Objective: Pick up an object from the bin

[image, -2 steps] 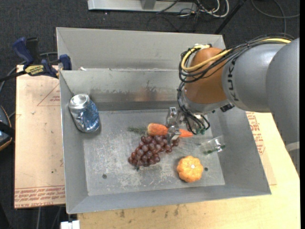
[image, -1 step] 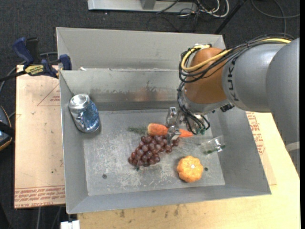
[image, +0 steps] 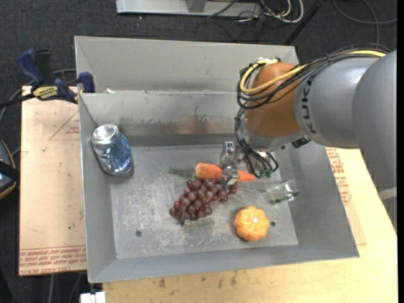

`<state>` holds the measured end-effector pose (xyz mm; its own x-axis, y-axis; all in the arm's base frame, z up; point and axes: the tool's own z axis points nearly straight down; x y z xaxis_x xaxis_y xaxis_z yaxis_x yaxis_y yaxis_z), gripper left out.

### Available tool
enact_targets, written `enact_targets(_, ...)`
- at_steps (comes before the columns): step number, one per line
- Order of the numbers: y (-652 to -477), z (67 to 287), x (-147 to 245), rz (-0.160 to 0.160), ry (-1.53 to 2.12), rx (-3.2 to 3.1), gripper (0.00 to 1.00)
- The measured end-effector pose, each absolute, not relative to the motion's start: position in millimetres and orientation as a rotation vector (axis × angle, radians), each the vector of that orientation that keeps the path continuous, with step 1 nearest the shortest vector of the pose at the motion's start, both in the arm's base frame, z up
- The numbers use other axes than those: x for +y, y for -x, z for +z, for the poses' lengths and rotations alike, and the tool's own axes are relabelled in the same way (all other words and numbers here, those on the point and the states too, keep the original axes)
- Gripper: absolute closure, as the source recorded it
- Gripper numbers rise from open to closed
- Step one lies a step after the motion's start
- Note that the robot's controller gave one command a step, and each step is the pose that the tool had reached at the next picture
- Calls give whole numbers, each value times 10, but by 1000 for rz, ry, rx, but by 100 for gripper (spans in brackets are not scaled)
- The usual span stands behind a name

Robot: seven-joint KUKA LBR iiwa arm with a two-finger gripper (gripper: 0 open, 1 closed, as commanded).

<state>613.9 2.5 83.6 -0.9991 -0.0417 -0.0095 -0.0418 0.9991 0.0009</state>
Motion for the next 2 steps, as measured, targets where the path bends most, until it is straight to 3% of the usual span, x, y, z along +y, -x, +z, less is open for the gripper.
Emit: enact_targets(2,-6108,1058,25,1,67,3146,100)
